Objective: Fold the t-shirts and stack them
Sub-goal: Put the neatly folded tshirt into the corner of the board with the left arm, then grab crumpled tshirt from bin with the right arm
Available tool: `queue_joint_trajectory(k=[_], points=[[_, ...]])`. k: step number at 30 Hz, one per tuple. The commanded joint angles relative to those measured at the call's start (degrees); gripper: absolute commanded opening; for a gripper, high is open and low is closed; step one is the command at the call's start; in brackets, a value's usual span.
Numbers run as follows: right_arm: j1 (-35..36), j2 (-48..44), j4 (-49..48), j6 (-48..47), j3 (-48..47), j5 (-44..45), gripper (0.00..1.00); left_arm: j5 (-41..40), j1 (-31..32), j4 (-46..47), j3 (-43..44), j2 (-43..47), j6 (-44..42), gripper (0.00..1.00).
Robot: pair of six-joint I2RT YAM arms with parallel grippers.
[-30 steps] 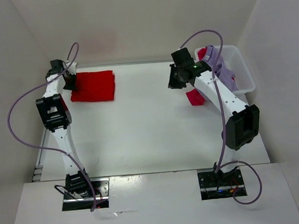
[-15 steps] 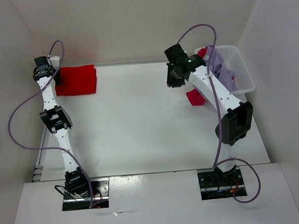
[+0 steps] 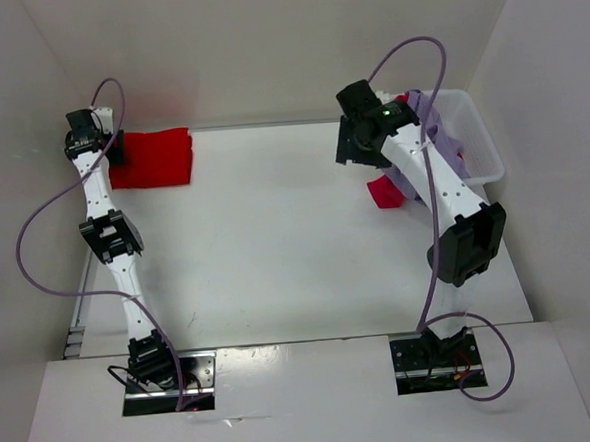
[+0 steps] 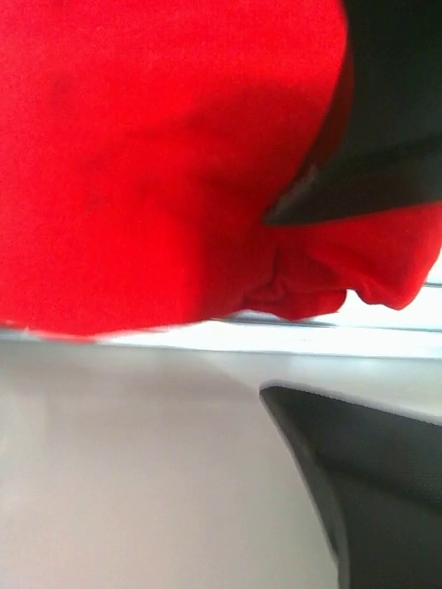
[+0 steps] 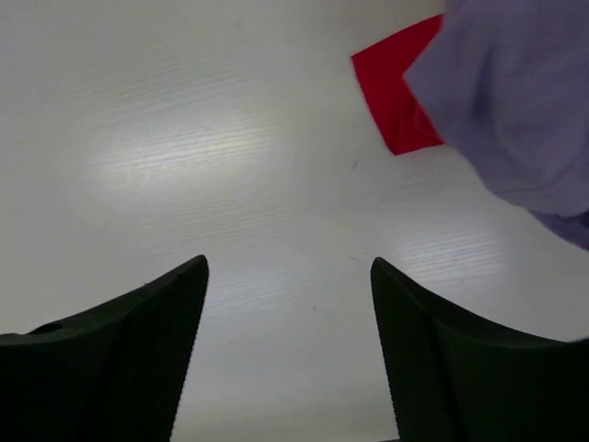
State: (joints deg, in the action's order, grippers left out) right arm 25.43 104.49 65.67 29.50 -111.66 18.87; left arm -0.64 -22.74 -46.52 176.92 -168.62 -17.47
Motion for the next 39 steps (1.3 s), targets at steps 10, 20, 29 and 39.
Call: queue_joint_trajectory(k=[10,20,29,39], points=[[-21.4,-6.1,-7.1,-9.4,2.8,12.2,1.0,-3.1,2.4,-1.0,2.6,18.8,2.2,1.0],[-28.8,12.4,-9.9,-10.0,-9.3,10.8,1.0,24.0,3.0,-10.0,-10.3,39.1,4.6,1.0],[-30.7,0.1,-14.3,-10.0,-2.7,9.5,0.0,31.9,9.5,-11.0,-27.4,55.8,4.6,1.0],[-20.6,-17.6,-18.9,-14.6,-14.6,11.3,0.0,33.2,15.0,-6.2,-50.1,72.7,1.5,1.0]])
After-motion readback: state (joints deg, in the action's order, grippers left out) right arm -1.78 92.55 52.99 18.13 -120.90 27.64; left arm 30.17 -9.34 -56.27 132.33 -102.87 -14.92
